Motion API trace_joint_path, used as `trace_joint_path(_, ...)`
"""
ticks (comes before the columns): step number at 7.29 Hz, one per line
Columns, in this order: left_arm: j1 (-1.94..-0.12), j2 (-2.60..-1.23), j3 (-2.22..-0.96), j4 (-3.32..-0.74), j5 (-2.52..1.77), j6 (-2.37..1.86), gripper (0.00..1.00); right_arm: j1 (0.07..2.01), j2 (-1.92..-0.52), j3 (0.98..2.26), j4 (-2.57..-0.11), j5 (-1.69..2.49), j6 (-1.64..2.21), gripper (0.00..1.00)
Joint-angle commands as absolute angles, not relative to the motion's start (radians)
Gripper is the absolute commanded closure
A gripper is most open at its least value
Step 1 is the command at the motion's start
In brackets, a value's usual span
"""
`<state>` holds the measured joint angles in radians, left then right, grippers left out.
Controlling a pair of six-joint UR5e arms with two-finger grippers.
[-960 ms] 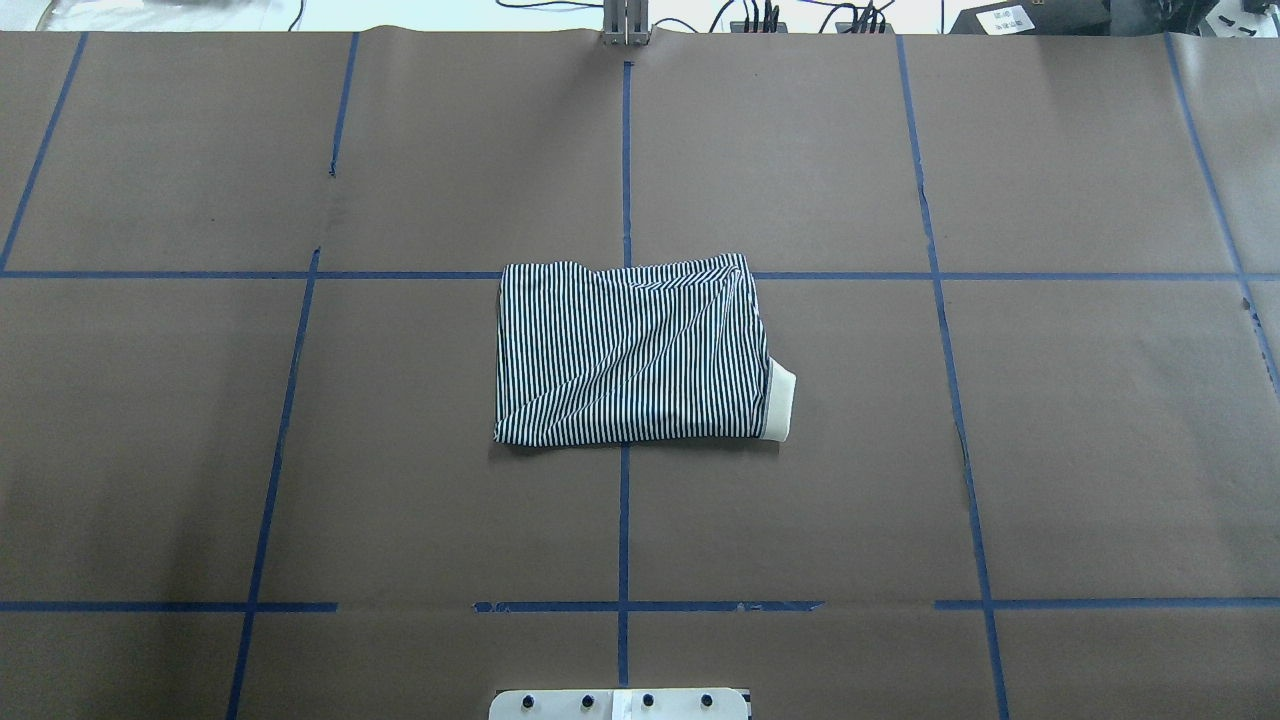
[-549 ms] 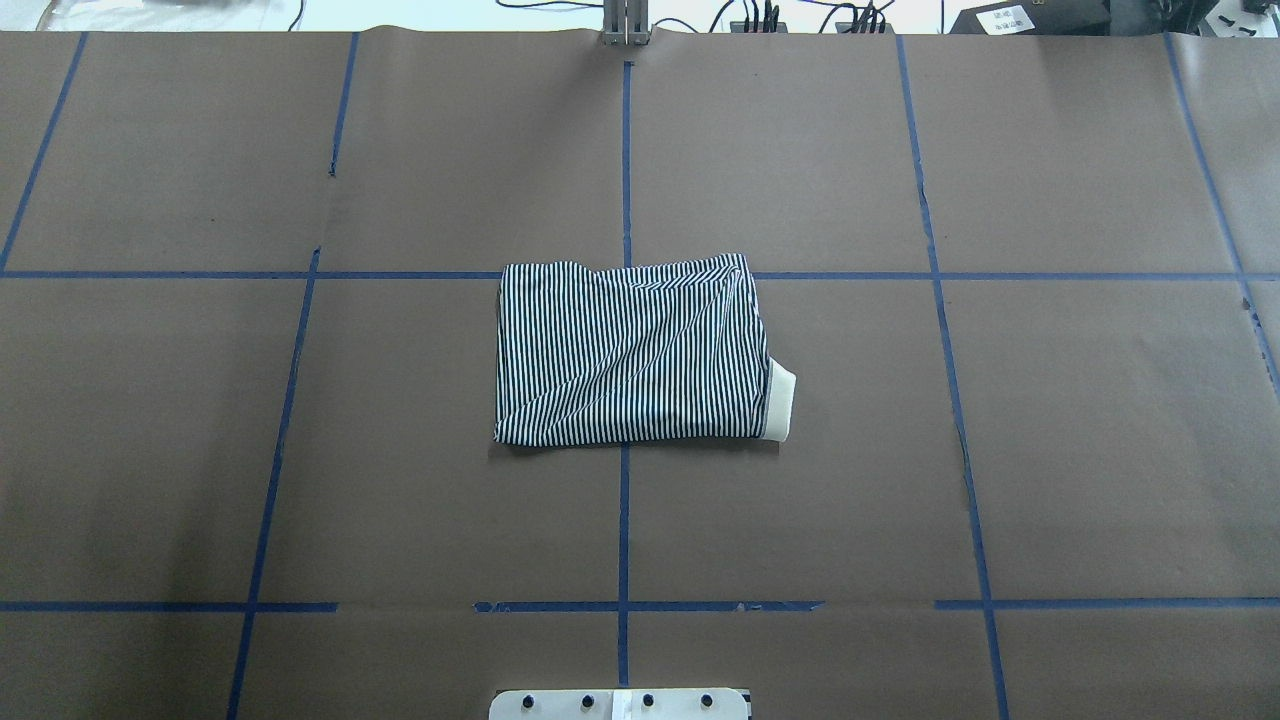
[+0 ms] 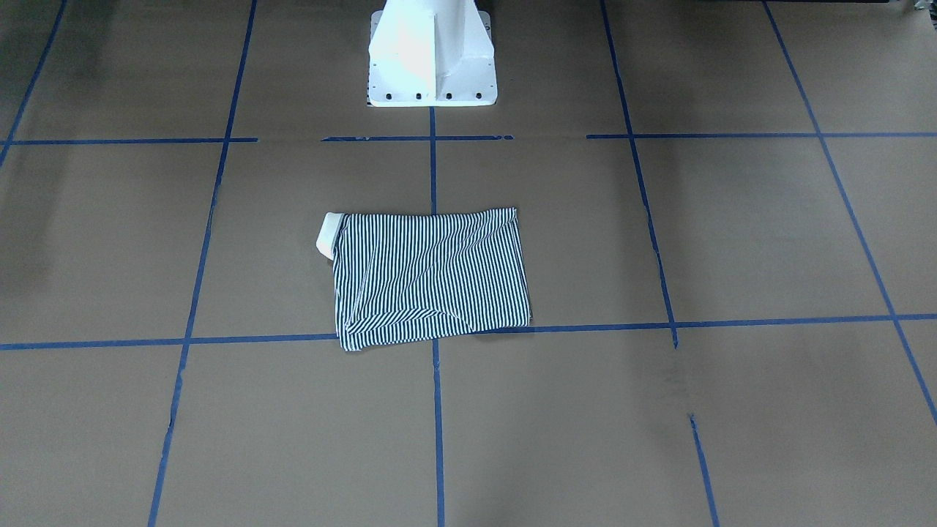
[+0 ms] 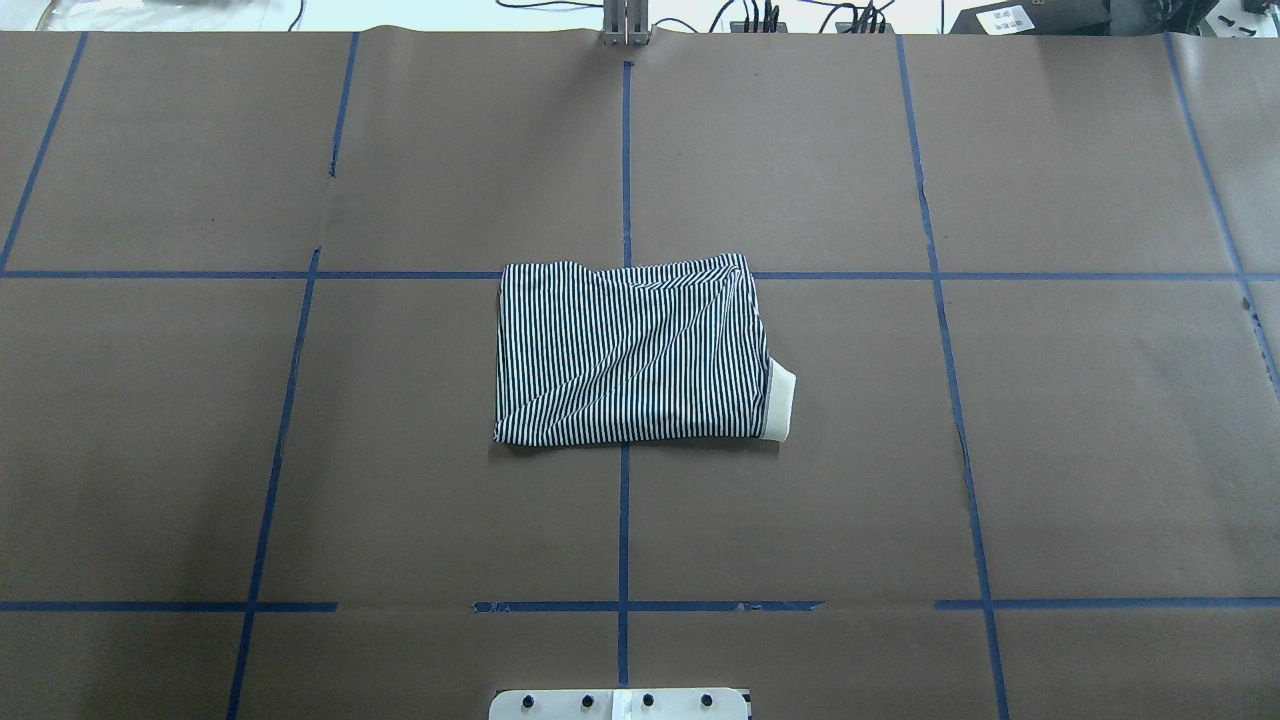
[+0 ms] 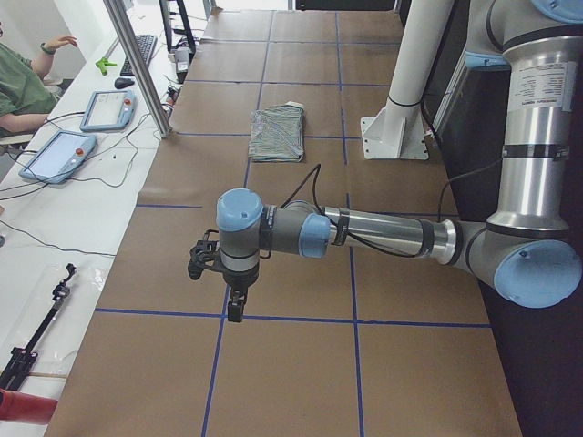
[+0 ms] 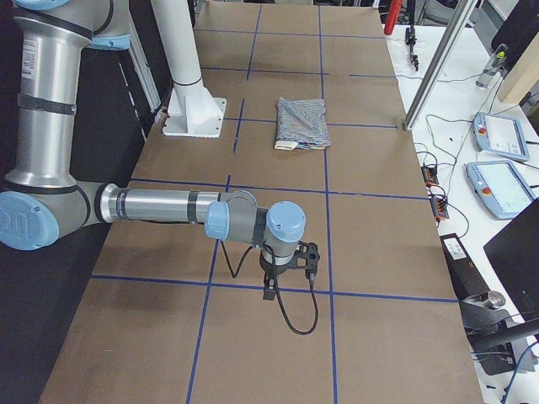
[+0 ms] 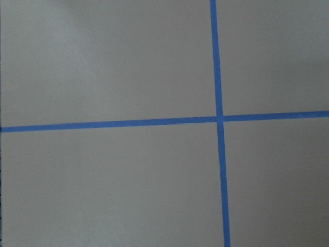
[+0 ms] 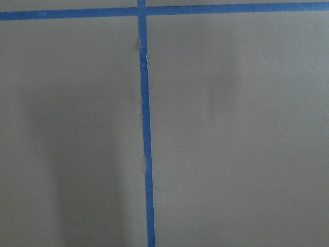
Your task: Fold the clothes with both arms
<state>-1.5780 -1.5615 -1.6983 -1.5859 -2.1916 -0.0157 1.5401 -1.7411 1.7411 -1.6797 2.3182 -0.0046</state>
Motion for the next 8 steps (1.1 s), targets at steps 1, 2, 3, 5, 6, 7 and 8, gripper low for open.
trace_joint_path(1, -1.58, -1.556, -1.692, -1.582, -2.194, 0.138, 0.0, 1.54, -1.74, 1.741, -1.68, 2.318, -0.005, 0.0)
trace_joint_path(2, -1.582, -1.545, -1.693, -1.586, -2.2, 0.193, 0.0, 1.54, -1.74, 1.741, -1.68, 2.319, -0.005, 0.0)
trace_joint_path(3, -1.582, -1.54, -1.709, -1.58, -2.235, 0.174, 0.0, 1.54, -1.74, 1.741, -1.68, 2.319, -0.005, 0.0)
trace_joint_path(5, -1.585, -1.514, -1.71, -1.592, -2.241, 0.176, 0.0, 1.54, -1.74, 1.743, -1.68, 2.319, -0.005, 0.0)
trace_joint_path(6, -1.577, -1.519, -1.697, -1.607, -2.231, 0.176, 0.0, 1.54, -1.738, 1.743, -1.68, 2.319, -0.005, 0.0)
trace_joint_path(7, -1.569, -1.525, -1.695, -1.617, -2.221, 0.173, 0.0, 1.54, -1.736, 1.744, -1.68, 2.319, -0.005, 0.0)
trace_joint_path(8, -1.569, -1.519, -1.703, -1.615, -2.226, 0.175, 0.0, 1.54, -1.736, 1.743, -1.68, 2.319, -0.006, 0.0)
